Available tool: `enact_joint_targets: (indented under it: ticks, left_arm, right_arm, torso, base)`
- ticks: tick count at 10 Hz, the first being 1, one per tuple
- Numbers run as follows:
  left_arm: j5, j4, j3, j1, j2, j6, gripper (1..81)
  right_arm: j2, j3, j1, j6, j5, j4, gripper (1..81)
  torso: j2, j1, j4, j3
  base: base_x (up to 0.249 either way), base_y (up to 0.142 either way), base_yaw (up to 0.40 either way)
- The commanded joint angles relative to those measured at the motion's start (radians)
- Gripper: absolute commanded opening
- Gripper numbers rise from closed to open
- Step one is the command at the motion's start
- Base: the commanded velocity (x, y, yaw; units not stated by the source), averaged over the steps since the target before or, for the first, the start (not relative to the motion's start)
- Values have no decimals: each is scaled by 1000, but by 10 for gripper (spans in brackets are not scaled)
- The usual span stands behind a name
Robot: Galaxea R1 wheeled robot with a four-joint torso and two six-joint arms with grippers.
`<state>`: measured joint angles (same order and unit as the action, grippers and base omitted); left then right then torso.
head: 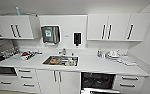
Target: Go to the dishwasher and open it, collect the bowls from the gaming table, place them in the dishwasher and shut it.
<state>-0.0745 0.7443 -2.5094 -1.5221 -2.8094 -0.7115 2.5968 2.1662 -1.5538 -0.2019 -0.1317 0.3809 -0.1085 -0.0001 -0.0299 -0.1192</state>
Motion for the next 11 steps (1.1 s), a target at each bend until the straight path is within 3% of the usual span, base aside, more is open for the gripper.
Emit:
enact_joint_targets:
  ticks: [1, 11]
  left_arm:
    - [35, 12, 1, 53, 19, 0, 10]
    - [35, 12, 1, 52, 19, 0, 10]
  right_arm:
    - [-30, -13, 51, -2, 53, -8, 10]
    - [-30, -11, 53, -2, 53, -8, 10]
  torso:
    - [0, 0, 0, 0]
    - [-1, 0, 0, 0]
  base:
    - [134, 0, 0]
    - [147, -73, 0]
